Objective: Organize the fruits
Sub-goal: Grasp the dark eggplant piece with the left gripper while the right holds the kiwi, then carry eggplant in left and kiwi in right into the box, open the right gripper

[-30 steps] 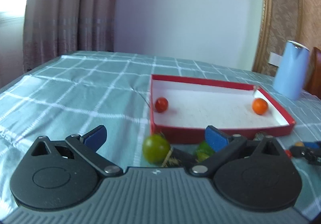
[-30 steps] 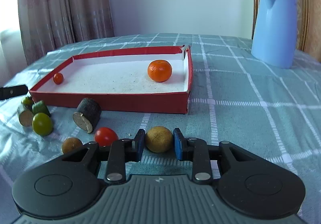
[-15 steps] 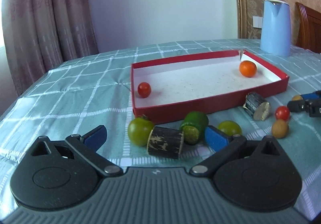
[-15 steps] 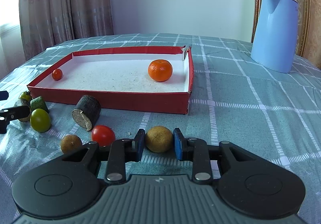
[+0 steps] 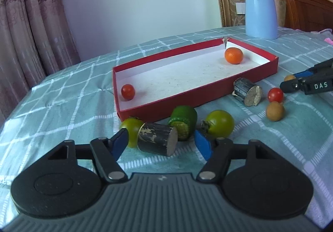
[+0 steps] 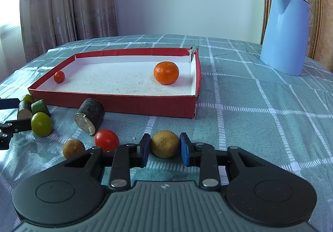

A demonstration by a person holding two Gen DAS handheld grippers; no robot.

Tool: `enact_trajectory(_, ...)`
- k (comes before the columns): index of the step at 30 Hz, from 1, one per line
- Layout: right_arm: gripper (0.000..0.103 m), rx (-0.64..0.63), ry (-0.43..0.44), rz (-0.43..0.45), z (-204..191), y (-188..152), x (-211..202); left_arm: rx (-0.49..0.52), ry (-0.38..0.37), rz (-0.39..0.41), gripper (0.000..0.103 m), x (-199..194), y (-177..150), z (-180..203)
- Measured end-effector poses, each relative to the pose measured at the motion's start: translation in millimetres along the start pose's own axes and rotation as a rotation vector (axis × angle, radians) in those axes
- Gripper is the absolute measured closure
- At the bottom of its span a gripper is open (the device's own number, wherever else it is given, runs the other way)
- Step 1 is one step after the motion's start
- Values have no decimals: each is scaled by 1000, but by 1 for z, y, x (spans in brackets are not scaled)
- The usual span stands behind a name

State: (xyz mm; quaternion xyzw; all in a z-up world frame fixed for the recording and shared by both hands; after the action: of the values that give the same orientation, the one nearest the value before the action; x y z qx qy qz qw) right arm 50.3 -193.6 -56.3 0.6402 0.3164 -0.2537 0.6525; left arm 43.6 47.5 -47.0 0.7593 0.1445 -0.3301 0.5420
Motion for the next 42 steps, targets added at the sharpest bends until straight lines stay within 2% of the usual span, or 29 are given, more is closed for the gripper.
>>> enact_trajectory(3,74,0,1,0,0,0,0,-11,8,23,36,-4,-1,-1)
enact_trajectory(5,74,0,0,0,0,0,0,3,-12,39,36,-7,-1,0)
enact_trajectory(7,74,-1,-1,0,0,0,0,48,-21,22,37,-5,-2,5)
enact_trajectory(8,74,-1,-1,0,0,0,0,69,-17,19,41,-4,-2,8)
enact_trajectory(16,74,1,1,0,0,0,0,173,-32,5,39,3,-1,4)
enact_trajectory(19,74,0,0,0,0,0,0,170,-52,7,39,2,-2,-1)
enact_trajectory(21,74,-1,-1,0,0,0,0,163,-53,20,55,-2,-4,-1)
enact_trajectory(24,74,-1,-1,0,0,0,0,189,-23,24,65,-4,-7,8)
enact_trajectory(28,74,0,0,0,0,0,1,204,29,20,66,-2,-6,15)
enact_trajectory(30,74,0,0,0,0,0,1,186,40,16,66,0,-4,14)
enact_trajectory(39,74,0,-1,0,0,0,0,-29,-43,44,70,-13,-10,-6)
enact_trajectory(42,74,0,0,0,0,0,0,-70,-39,41,71,-13,-10,-11)
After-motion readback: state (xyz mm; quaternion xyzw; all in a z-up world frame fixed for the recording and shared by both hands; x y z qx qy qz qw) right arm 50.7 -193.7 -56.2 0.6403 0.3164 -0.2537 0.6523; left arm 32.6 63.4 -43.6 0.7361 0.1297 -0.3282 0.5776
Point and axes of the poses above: each gripper's, at about its wrist camera, not at the fingertips, and x roughly the way its jaws point, z to its right, y to its top, the point moved 3 cm from there along x, roughly the way its jaws point, and after that the axes turned 11 degrees about -z, right-handed, at the moved point
